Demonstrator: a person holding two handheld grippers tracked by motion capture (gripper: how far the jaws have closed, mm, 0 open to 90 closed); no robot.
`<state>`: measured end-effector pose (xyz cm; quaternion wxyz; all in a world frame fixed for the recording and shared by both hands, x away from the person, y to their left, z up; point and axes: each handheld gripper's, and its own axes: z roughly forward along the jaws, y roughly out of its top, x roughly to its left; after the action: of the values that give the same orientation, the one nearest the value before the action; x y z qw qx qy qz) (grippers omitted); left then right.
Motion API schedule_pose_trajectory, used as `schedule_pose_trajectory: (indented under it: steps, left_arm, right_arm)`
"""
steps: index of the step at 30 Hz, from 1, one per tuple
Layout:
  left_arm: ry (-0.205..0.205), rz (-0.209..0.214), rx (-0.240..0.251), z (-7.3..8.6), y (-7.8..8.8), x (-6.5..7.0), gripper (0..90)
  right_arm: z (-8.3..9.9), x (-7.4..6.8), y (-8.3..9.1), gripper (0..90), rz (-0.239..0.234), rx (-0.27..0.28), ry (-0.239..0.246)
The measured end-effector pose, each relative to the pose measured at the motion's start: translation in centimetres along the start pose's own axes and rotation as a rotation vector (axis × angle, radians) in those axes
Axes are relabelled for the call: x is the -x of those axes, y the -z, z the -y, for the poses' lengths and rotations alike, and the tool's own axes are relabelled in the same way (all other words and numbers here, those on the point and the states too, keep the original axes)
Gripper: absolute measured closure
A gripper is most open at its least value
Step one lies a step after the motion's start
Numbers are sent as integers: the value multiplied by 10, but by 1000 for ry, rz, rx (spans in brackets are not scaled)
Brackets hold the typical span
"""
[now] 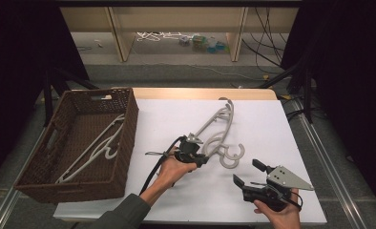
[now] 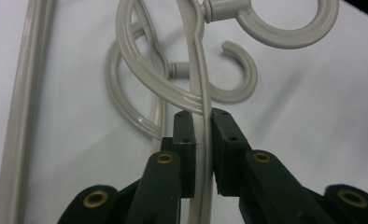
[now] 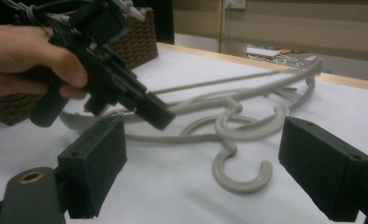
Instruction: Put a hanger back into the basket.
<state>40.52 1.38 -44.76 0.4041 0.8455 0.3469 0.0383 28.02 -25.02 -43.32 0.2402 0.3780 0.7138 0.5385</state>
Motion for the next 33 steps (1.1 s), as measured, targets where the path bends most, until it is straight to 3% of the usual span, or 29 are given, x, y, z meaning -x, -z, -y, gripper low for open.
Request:
schedule_pose_trajectory:
  steps: [3, 6, 8, 10, 11, 14, 15, 20, 21, 23, 25, 30, 32, 33]
  left_arm:
    - [85, 26, 66, -3, 8, -3, 809]
    - [106, 28, 89, -6, 18, -5, 809]
    - [132, 53, 110, -9, 24, -5, 809]
    - [136, 51, 123, -12, 31, -4, 809]
    - [137, 55, 129, -13, 34, -4, 809]
    - [154, 80, 158, -19, 46, -2, 810]
    - [142, 84, 160, -21, 50, -2, 810]
    - [151, 131, 196, -26, 77, -1, 810]
    - [156, 139, 207, -27, 83, -1, 810]
    - [170, 156, 232, -28, 96, -2, 810]
    - [167, 157, 246, -29, 106, -2, 811]
    - [199, 167, 267, -26, 130, -10, 811]
    - [200, 162, 280, -25, 140, -13, 811]
    - [213, 165, 290, -25, 145, -14, 811]
  right_arm:
    - [0, 0, 0, 160, 1, 4, 4]
    - [1, -1, -1, 160, -20, 1, -6]
    - [-1, -1, 0, 160, -6, -11, -3]
    - [1, -1, -2, 160, -15, 15, -6]
    - [0, 0, -1, 160, -12, -4, -1]
    - [0, 0, -2, 160, -13, 16, -6]
    - [0, 0, -2, 160, -13, 17, -7]
    - [-1, 0, 1, 160, -4, -19, -2]
    - [1, 0, -2, 160, -14, 15, -7]
    - [0, 0, 0, 160, -7, -5, 1]
    - [0, 0, -2, 160, -12, 16, -6]
    - [0, -1, 0, 160, -3, -7, -2]
    - [1, 0, -2, 160, -11, 14, -6]
    - [0, 0, -1, 160, -6, -7, 0]
